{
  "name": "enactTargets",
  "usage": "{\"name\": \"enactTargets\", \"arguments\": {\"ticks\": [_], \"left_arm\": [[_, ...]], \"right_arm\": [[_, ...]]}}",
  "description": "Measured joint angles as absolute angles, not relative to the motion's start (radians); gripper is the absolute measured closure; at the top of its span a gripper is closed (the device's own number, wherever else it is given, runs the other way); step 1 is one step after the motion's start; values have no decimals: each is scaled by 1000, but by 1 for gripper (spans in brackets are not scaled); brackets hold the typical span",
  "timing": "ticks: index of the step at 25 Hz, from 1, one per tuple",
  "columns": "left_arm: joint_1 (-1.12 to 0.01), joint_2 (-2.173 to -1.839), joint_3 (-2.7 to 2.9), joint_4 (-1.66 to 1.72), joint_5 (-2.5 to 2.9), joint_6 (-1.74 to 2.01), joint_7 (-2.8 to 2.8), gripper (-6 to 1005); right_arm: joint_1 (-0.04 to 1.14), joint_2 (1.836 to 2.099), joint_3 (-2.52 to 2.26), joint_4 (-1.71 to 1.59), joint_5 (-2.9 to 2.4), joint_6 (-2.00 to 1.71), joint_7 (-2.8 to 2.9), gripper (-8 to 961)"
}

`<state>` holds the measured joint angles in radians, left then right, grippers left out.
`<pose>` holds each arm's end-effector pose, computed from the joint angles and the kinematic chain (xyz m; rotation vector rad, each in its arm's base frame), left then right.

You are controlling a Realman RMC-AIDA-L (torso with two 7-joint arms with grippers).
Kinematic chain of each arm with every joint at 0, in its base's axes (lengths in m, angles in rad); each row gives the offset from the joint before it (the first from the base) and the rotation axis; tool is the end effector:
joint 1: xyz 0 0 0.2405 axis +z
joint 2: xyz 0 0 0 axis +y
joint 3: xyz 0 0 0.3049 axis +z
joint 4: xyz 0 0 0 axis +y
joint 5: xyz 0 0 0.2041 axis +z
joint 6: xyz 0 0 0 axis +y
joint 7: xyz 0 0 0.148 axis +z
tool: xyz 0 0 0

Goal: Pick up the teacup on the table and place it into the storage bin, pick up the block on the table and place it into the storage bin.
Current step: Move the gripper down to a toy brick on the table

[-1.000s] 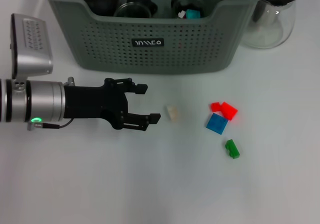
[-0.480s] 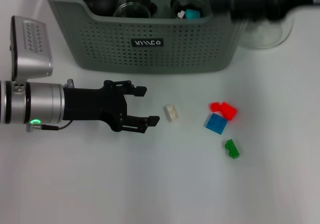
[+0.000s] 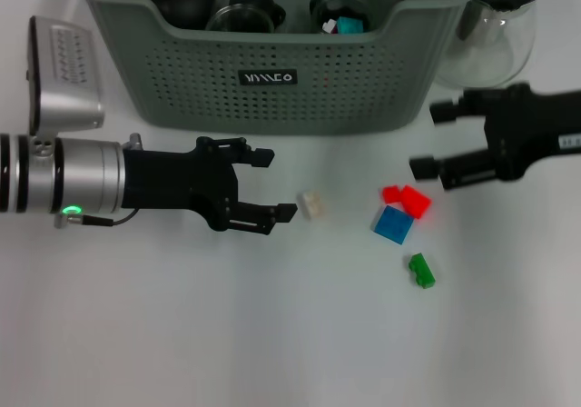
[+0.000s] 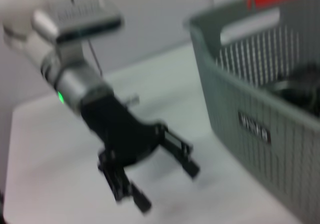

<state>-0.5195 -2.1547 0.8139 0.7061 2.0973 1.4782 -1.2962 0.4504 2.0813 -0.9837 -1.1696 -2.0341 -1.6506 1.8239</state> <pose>-0.2851 0.3350 -0.0740 -2.8658 -0.4517 -0.4987 0.2480 0.3410 0.0024 -2.8839 0.6072 0.3841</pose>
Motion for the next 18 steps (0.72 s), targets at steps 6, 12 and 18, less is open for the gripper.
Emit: {"name": "enactTargets", "arguments": {"ticks": [6,12,18], "left_arm": [[-533,-2159,942,819,2135,1468,-1395,139],[-538,-2171,1119,1036,2271,1467,-1679,139],[-578,-2172,1267,1125,2383,1449,-1951,139]], "right_arm": [[464,2068,-981,-1155,-2140,-1655,1828,7],[466,2047,-941,-1161,-2146,-1684,1831,8],[471,2051,-930,-1140,-2154,-1675,1826,8]]}}
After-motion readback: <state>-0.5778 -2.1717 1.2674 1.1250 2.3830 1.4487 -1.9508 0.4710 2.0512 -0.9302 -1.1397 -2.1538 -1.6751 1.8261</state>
